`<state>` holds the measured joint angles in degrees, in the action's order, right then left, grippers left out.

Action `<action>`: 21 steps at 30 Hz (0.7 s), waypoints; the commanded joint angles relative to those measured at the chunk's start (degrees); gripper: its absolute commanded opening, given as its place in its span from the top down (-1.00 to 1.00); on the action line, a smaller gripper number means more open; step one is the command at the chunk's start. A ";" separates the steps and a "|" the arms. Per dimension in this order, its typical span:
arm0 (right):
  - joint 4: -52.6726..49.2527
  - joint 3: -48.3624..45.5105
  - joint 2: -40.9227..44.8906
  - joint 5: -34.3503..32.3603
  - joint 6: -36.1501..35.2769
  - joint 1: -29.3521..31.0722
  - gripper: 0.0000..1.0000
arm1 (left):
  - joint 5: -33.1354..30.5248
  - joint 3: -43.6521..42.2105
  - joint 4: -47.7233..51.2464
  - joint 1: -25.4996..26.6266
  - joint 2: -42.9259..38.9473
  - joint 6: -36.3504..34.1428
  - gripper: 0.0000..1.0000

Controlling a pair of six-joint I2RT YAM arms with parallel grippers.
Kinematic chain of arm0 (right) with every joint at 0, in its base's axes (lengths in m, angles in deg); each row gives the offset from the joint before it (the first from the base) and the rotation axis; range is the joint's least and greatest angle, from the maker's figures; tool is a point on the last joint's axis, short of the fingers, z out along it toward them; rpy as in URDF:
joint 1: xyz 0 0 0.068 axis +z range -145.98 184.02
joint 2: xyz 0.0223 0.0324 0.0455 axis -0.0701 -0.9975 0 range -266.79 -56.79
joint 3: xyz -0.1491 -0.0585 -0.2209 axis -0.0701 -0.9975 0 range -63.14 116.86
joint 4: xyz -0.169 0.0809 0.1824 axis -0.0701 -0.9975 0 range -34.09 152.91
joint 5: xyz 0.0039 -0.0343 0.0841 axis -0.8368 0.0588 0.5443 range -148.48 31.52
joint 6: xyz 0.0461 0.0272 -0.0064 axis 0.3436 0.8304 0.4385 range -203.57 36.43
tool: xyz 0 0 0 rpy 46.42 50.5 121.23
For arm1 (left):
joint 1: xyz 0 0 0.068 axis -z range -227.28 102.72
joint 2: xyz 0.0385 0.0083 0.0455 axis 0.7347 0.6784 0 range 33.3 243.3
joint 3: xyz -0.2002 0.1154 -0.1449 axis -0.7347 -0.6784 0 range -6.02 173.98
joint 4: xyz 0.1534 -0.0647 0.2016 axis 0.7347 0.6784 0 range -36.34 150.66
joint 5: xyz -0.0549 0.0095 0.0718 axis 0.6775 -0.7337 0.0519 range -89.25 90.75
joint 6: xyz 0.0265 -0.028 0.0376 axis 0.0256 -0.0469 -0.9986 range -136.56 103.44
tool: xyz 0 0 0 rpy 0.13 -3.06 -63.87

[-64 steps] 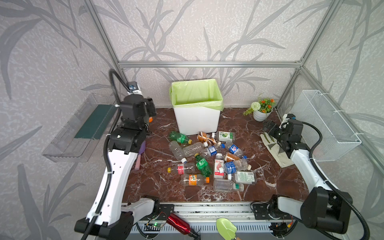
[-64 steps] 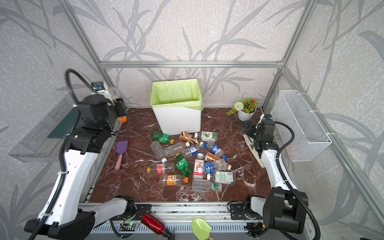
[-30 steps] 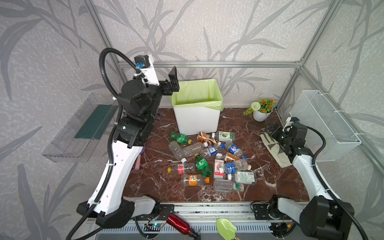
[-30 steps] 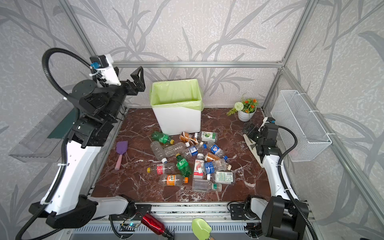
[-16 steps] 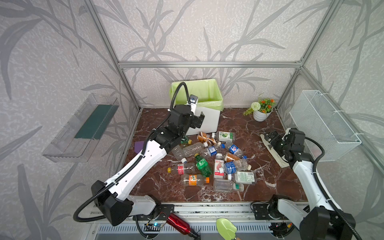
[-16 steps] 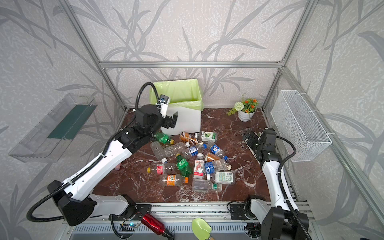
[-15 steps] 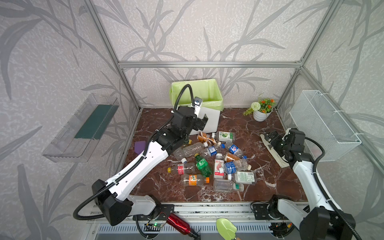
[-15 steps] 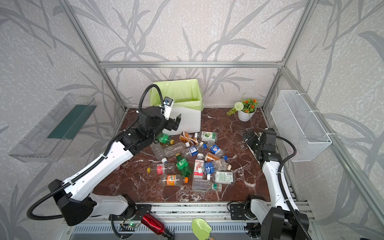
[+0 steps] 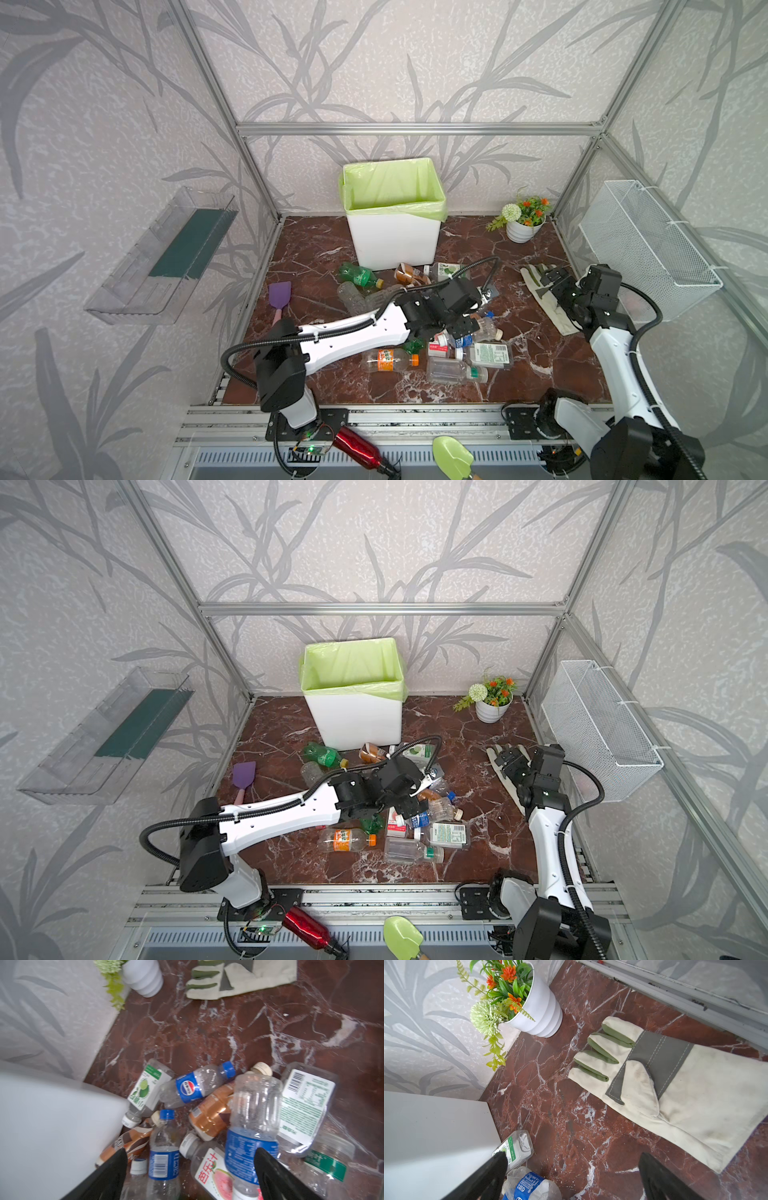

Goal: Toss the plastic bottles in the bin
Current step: 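Reach the left gripper into the pile and grasp a clear blue-labelled bottle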

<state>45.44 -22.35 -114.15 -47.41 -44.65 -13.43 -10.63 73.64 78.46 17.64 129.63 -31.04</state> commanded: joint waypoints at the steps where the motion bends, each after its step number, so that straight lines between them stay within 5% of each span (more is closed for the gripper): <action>1: 0.42 -0.94 1.11 1.19 -0.89 -0.25 -0.98 | 4.07 4.08 6.49 0.80 2.64 -1.64 -0.86; 21: 1.57 -2.12 1.47 2.42 -1.74 -0.86 -0.98 | 11.50 19.16 19.76 2.45 20.35 -0.21 -0.63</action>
<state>46.31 -23.94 -113.93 -45.73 -45.72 -13.87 -1.56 90.69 95.55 19.81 148.89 -30.74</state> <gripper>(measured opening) 0.990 0.818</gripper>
